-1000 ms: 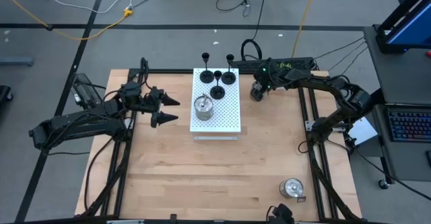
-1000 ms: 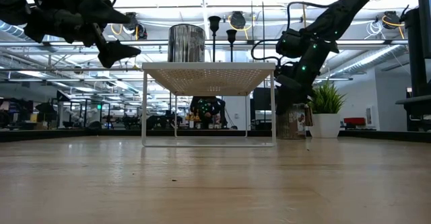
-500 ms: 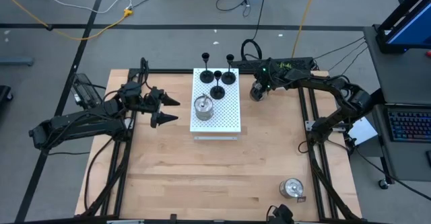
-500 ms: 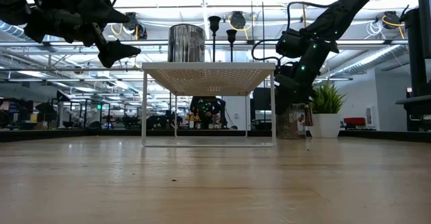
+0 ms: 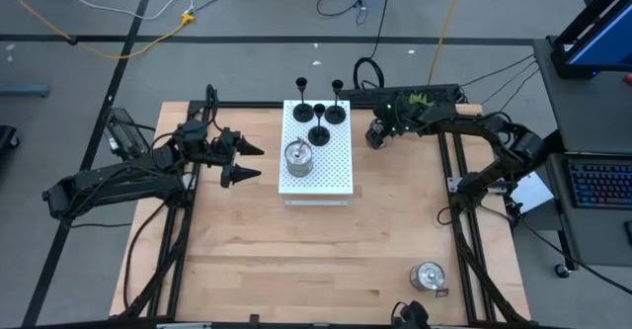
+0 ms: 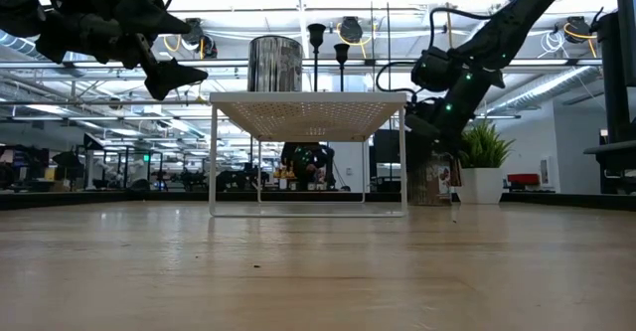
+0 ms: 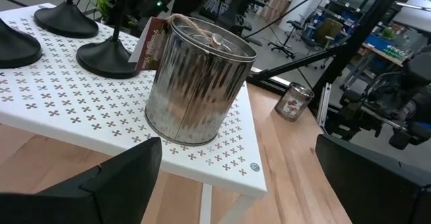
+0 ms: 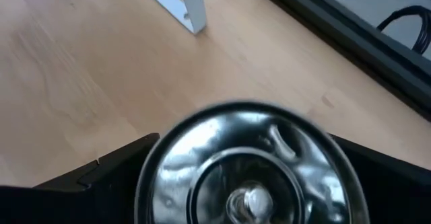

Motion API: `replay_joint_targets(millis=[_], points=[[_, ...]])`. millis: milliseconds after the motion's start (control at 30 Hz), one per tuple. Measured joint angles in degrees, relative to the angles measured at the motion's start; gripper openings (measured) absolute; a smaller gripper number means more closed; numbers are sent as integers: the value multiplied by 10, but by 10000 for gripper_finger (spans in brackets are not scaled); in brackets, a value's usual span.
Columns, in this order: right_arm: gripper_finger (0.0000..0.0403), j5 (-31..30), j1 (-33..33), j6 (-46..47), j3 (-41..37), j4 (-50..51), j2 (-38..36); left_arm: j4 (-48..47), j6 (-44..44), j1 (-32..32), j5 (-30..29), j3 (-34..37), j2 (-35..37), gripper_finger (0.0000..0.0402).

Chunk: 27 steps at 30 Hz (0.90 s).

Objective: Pick & Place candle stick holders
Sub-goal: Put the top brown scented candle on the shelf

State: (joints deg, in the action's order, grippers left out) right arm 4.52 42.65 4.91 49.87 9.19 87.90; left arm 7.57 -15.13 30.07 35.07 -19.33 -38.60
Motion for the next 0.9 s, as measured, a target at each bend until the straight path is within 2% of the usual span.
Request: replay_joint_targets(millis=[333,567,900], points=[[388,-2,0,-10,0,11,0,0,0,0,0,0,0,399],[332,-7,0,-14,0,10,0,0,-1,0,0,0,0,399],[331,-6,-6,-15,0,19,-1,0,-4,0,0,0,0,399]])
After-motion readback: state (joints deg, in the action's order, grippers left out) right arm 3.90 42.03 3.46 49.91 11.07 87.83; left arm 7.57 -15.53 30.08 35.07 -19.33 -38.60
